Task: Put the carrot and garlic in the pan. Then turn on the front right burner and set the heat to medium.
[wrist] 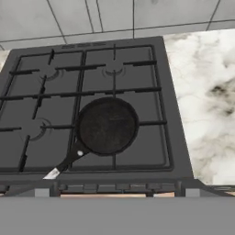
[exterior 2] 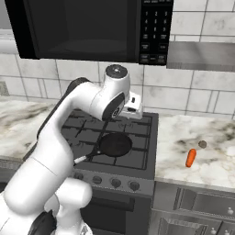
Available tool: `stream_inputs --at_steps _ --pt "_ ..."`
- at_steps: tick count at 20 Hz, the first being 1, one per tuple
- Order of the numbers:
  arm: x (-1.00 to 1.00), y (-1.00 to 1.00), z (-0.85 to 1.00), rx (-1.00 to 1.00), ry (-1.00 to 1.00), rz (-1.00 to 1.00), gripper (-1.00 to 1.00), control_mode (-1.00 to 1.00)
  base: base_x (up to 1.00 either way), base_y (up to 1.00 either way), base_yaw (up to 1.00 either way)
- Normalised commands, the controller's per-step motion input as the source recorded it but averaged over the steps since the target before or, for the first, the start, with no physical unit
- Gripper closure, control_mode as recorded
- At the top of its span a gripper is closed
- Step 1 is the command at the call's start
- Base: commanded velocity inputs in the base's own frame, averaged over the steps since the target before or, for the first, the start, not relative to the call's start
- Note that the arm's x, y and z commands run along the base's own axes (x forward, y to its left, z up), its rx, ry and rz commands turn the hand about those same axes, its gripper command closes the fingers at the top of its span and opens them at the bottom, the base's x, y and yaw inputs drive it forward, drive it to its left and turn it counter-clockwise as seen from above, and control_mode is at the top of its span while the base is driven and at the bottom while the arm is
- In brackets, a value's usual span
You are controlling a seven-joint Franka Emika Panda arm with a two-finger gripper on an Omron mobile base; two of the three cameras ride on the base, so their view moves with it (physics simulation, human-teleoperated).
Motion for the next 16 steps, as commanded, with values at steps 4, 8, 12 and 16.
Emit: stream_inputs --at_steps 4,8,12,16 --pt "-0.12 -0.79 -0.17 0.04 -0.05 -0.04 -1.00 -1.00 0.00 0.00 0.00" --pt "-0.12 -0.79 -0.21 0.04 -0.05 -0.04 -1.00 -1.00 0.00 0.00 0.00" --pt "-0.11 -0.76 -0.25 0.02 -0.04 -0.04 -1.00 -1.00 0.00 0.00 0.00" --pt "-0.05 -0.64 -0.33 0.00 -0.03 -0.03 -1.00 -1.00 0.00 0.00 0.00"
